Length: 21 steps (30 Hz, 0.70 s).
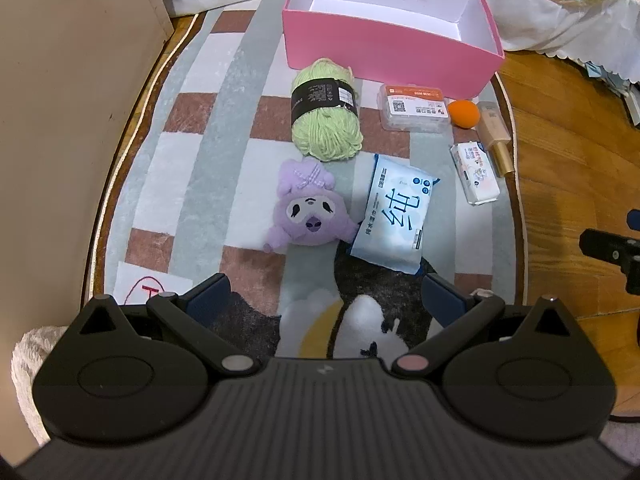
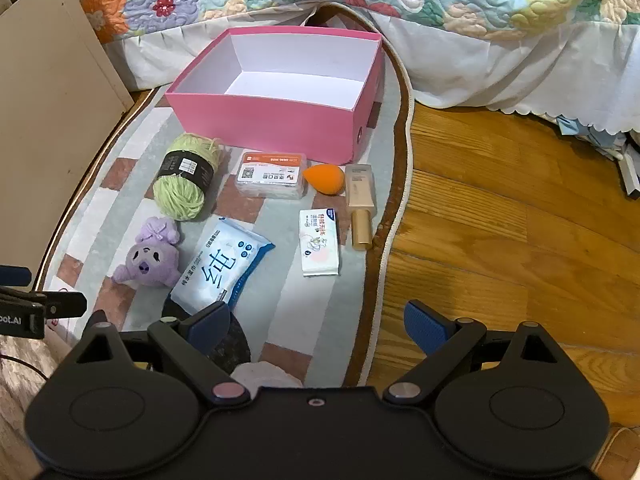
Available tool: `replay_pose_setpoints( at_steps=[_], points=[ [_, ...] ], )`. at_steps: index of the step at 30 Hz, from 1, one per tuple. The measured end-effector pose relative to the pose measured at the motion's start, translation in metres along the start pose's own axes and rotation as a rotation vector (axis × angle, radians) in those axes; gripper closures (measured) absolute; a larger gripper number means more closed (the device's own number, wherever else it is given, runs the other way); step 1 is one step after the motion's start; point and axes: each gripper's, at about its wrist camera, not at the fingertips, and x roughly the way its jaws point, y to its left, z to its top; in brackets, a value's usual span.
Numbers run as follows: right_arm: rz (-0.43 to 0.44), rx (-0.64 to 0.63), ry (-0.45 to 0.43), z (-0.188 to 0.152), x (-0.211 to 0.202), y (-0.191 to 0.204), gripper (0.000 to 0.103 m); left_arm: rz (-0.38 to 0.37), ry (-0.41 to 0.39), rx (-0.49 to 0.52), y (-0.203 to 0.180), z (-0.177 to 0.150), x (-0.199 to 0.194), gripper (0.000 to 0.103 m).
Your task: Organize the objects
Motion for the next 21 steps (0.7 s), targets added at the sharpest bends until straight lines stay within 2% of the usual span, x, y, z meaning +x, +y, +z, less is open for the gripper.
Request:
replay_pose_setpoints(
  at_steps=[10,14,21],
  points=[
    [0.010,0.032,0.008,-0.002,0.001,-0.006,0.006,0.000,0.009,-0.016,0.007,-0.005,0.000,0.000],
    [0.012,0.033,0.008,-0.001,0.003,-0.008,0.006,-0.030,0.000,-0.054,0.013,-0.001,-0.002,0.000],
    [-0.029,-0.011,-0.006,-0.002,0.001,-0.007,0.004,-0.031,-0.025,-0.055,0.012,0.003,-0.008,0.000]
  ],
)
